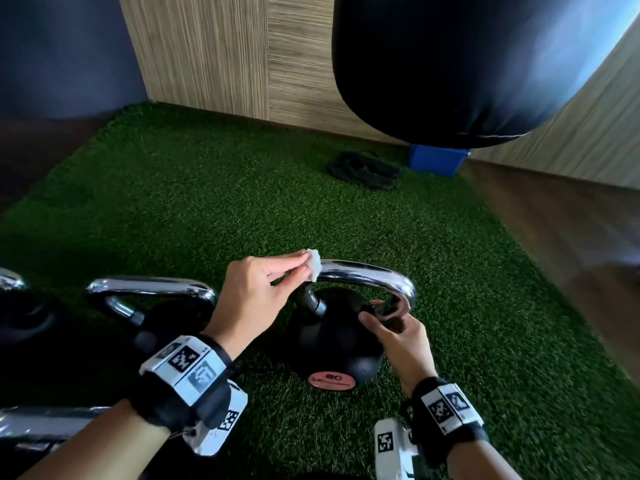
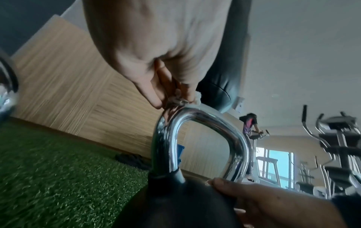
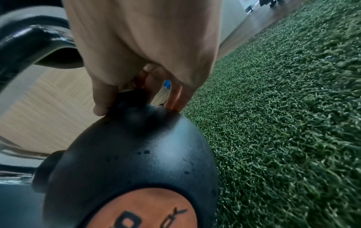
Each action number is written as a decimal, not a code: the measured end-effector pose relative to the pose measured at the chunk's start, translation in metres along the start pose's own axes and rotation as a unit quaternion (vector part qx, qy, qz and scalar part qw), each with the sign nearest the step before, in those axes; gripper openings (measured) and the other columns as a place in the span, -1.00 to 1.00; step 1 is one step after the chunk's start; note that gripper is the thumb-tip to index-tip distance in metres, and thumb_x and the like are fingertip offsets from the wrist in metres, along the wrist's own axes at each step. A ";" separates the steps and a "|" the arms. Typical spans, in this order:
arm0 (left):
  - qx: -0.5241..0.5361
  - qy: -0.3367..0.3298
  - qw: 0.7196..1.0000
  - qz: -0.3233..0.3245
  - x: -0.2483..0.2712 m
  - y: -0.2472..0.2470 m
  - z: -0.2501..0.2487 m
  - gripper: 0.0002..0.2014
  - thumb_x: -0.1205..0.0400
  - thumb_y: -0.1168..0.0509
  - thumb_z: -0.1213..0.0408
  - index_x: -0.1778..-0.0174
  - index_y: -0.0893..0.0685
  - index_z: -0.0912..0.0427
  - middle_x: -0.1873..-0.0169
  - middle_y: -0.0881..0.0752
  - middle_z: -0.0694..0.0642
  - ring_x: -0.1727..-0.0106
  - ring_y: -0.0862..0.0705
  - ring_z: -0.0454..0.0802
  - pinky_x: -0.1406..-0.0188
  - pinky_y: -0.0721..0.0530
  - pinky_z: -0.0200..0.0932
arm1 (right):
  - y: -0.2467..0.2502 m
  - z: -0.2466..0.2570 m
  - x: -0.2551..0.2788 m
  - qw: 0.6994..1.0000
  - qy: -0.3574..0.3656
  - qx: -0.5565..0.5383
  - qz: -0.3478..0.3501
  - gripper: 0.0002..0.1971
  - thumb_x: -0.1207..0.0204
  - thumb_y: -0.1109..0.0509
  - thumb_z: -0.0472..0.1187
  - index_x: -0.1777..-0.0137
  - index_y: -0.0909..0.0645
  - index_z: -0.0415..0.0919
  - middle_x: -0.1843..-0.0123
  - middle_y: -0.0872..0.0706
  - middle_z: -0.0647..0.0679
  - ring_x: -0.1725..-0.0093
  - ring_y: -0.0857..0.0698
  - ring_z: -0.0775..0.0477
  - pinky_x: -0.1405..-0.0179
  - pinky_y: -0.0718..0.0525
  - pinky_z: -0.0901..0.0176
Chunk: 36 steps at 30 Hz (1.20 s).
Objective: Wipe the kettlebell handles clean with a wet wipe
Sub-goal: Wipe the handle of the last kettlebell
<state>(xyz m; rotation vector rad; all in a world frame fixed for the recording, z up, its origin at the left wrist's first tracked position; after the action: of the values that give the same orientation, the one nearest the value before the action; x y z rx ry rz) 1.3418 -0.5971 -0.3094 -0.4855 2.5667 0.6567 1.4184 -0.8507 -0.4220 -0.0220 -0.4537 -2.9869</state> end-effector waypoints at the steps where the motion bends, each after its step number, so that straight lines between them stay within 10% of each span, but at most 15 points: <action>1: 0.004 0.006 1.000 0.004 0.001 0.001 0.001 -0.71 -0.62 -0.52 0.26 -0.27 -0.81 0.16 -0.22 -0.82 -0.05 -0.27 -0.79 -0.23 -0.23 -0.82 -0.05 | 0.000 0.000 0.001 1.000 0.001 -0.005 -0.003 -0.67 -0.24 -0.67 0.28 0.06 -0.80 0.21 0.13 -0.88 0.21 0.13 -0.85 0.22 0.01 -0.82 0.06; 15: 0.046 0.181 0.979 -0.081 0.020 -0.011 0.032 -0.73 -0.69 -0.45 0.39 -0.30 -0.81 0.12 -0.13 -0.86 -0.10 -0.01 -0.80 -0.42 -0.02 -0.68 -0.54 | -0.001 0.002 0.003 1.000 -0.002 -0.030 -0.001 -0.72 -0.36 -0.68 0.09 0.01 -0.82 -0.01 0.09 -0.90 0.13 0.08 -0.87 0.14 -0.04 -0.84 -0.02; 19: 0.108 0.279 0.948 -0.110 0.041 -0.027 0.051 -0.71 -0.65 -0.49 0.42 -0.28 -0.80 0.17 -0.06 -0.89 0.06 -0.01 -0.86 -0.06 -0.20 -0.82 0.06 | -0.001 0.002 0.004 1.000 -0.006 -0.029 0.000 -0.71 -0.35 -0.67 0.11 0.03 -0.81 -0.01 0.10 -0.90 0.14 0.08 -0.86 0.13 -0.01 -0.83 0.03; 25: 0.057 0.250 0.959 -0.120 0.053 -0.038 0.062 -0.75 -0.66 -0.49 0.37 -0.26 -0.81 0.13 0.16 -0.80 -0.46 0.03 -0.83 -0.37 -0.04 -0.74 -0.44 | 0.000 0.000 0.002 0.999 -0.007 -0.032 -0.003 -0.72 -0.34 -0.69 0.08 0.04 -0.82 -0.01 0.11 -0.90 0.12 0.09 -0.87 0.11 -0.01 -0.84 -0.02; 28: 0.028 0.253 0.960 -0.114 0.061 -0.043 0.063 -0.75 -0.65 -0.51 0.26 -0.24 -0.83 0.15 -0.05 -0.87 -0.14 -0.05 -0.84 -0.20 -0.12 -0.80 -0.20 | 0.001 0.004 -0.002 1.000 -0.015 -0.027 0.004 -0.69 -0.26 -0.73 0.09 0.02 -0.81 0.09 0.10 -0.90 0.13 0.06 -0.87 0.06 -0.01 -0.83 -0.01; 32: 0.058 0.276 0.954 -0.099 0.066 -0.048 0.065 -0.75 -0.64 -0.47 -0.03 -0.14 -0.89 -0.03 0.41 -0.86 -0.11 0.49 -0.65 -0.22 0.55 -0.54 -0.30 | 0.004 0.012 -0.006 1.000 -0.019 -0.008 0.022 -0.61 -0.21 -0.76 0.05 -0.05 -0.79 0.21 0.08 -0.90 0.12 0.06 -0.87 0.09 -0.09 -0.83 -0.08; 36: 0.024 0.246 0.962 -0.121 0.069 -0.045 0.056 -0.63 -0.61 -0.50 -0.08 -0.19 -0.87 0.09 0.24 -0.88 -0.22 0.24 -0.83 -0.37 0.25 -0.76 -0.39 | 0.005 0.021 -0.001 0.999 -0.029 0.010 0.014 -0.64 -0.15 -0.79 0.02 0.06 -0.80 0.18 0.13 -0.90 0.11 0.07 -0.87 0.02 -0.10 -0.81 -0.06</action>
<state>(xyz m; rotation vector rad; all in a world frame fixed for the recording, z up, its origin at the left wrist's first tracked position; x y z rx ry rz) 1.3217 -0.6204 -0.4040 -1.0372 2.8956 0.4222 1.4202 -0.8486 -0.4008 -0.1122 -0.4859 -2.9594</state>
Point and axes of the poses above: each hand's wrist, its own x-axis away from the middle knuckle, its own y-axis out of the back of the hand, z = x × y, the point moved 4 cm from there along -x, towards the middle knuckle
